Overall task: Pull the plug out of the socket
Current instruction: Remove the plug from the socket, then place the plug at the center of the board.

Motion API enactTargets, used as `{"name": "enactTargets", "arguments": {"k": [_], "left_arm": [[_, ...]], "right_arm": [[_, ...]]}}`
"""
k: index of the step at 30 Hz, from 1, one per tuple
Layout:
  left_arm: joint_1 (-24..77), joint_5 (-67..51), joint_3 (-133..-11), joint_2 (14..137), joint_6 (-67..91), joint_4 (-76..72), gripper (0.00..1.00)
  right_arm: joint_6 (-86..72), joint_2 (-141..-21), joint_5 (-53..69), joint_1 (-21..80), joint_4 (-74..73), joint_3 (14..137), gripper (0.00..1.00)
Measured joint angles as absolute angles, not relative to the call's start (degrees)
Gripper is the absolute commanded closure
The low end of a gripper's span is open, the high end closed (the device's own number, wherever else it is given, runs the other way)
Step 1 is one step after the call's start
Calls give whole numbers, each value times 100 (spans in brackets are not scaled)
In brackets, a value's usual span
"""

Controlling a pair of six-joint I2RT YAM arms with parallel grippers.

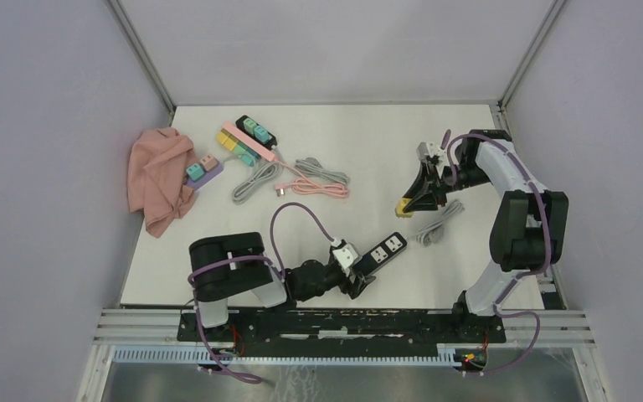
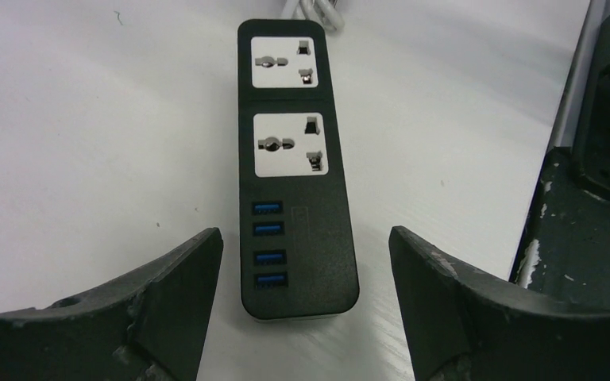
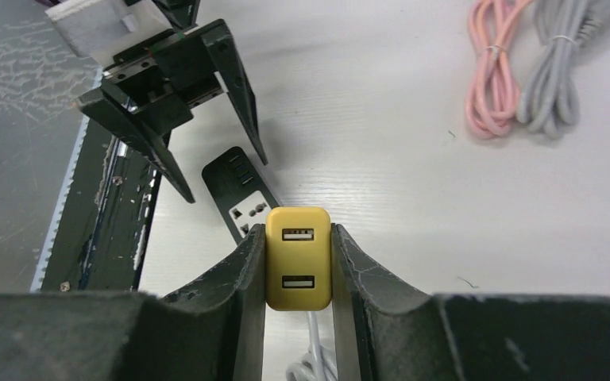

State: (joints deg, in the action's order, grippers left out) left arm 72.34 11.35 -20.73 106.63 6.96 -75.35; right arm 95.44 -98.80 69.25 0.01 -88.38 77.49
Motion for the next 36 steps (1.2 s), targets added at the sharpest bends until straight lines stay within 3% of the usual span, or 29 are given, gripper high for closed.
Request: {"name": "enactTargets", "arguments": {"k": [9, 15, 19, 33, 36], "left_arm": [[7207, 980, -2080, 9874, 858, -6726, 15], [7207, 880, -2132, 9299, 902, -6053, 14], [7207, 884, -2134, 8892, 906, -5747, 14], [7207, 895, -1702, 7660, 1164, -5234, 11], [7207, 897, -1575, 7467, 1267, -5242, 10]], "right_arm": [[9889, -10473, 7247, -958, -9133, 8025, 100], [9181, -10777, 7144, -1048, -9183, 8641, 100], [7891, -10812, 6849, -1044, -8871, 8814, 100], [2316, -10208, 4626, -923, -4582, 8114, 99], [1472, -10232, 3972, -775, -3774, 7999, 95]]}}
